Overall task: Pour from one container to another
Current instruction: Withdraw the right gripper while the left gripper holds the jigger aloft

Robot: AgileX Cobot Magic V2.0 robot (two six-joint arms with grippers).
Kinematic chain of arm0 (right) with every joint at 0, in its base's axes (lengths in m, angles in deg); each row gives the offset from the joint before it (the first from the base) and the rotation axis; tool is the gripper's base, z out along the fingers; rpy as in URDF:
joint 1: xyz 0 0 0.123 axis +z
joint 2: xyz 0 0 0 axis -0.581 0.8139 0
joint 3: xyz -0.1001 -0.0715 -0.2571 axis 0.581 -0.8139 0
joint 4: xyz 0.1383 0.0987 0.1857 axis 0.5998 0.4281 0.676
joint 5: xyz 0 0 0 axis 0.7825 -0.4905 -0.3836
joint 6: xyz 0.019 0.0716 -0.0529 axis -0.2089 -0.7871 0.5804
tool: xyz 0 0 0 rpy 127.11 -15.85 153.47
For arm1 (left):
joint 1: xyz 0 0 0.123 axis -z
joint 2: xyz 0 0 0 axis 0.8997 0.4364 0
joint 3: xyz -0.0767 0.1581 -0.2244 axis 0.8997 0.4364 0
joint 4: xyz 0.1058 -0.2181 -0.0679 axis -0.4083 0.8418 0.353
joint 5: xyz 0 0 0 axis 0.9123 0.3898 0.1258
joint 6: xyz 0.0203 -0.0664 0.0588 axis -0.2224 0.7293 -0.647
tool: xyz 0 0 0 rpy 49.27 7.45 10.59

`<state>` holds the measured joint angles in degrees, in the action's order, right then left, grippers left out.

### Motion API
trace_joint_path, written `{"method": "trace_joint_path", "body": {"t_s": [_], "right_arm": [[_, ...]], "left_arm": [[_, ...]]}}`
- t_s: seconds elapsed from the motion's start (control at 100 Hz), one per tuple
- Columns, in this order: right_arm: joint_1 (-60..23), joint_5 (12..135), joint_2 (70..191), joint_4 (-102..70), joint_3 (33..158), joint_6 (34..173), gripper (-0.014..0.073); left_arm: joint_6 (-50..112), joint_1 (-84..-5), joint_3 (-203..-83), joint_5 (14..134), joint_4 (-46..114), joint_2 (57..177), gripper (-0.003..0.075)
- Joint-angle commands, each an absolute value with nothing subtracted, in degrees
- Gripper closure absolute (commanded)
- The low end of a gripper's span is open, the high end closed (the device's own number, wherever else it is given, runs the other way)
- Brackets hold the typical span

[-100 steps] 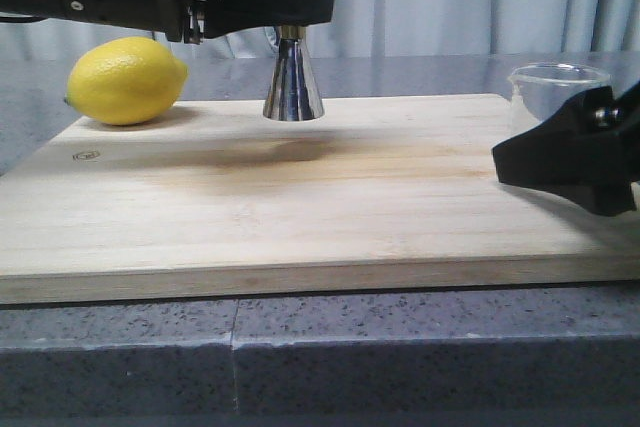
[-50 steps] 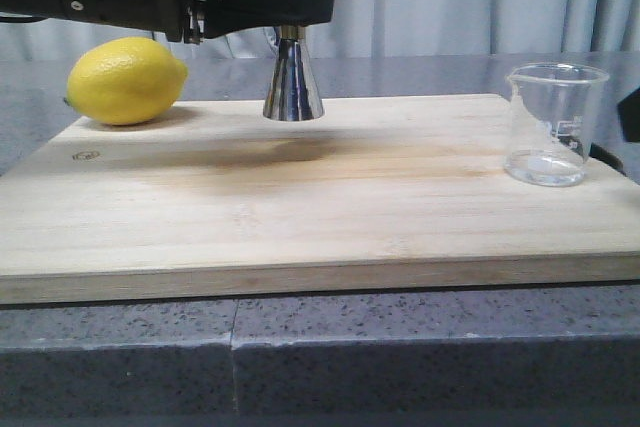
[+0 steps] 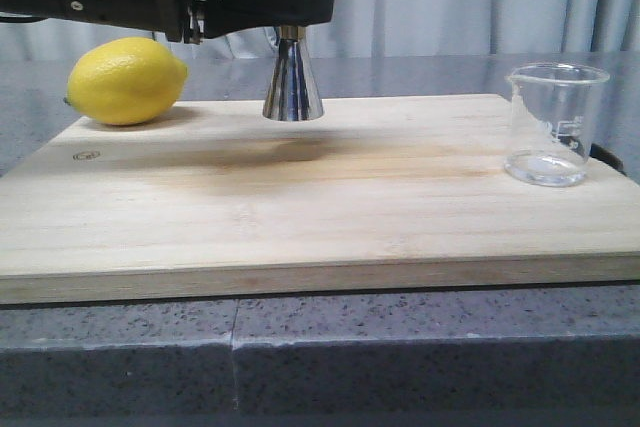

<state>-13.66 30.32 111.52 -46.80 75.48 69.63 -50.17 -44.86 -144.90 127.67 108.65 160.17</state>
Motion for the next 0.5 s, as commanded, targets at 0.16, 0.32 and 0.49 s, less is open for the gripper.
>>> {"method": "trace_joint_path", "body": {"t_s": [0.16, 0.32, 0.49], "right_arm": [[-13.62, 33.56, 104.26, -46.66, 77.39, 71.98, 0.0009], [-13.62, 35.06, 98.02, -46.56, 77.39, 71.98, 0.0009], [-13.62, 35.21, 94.40, -46.56, 77.39, 71.98, 0.0009]], "left_arm": [[-50.06, -44.44, -146.49, 133.56, 113.72, 157.86, 0.0482], [-50.06, -44.44, -146.49, 133.56, 113.72, 157.86, 0.0482], [-50.06, -44.44, -146.49, 133.56, 113.72, 157.86, 0.0482]]}}
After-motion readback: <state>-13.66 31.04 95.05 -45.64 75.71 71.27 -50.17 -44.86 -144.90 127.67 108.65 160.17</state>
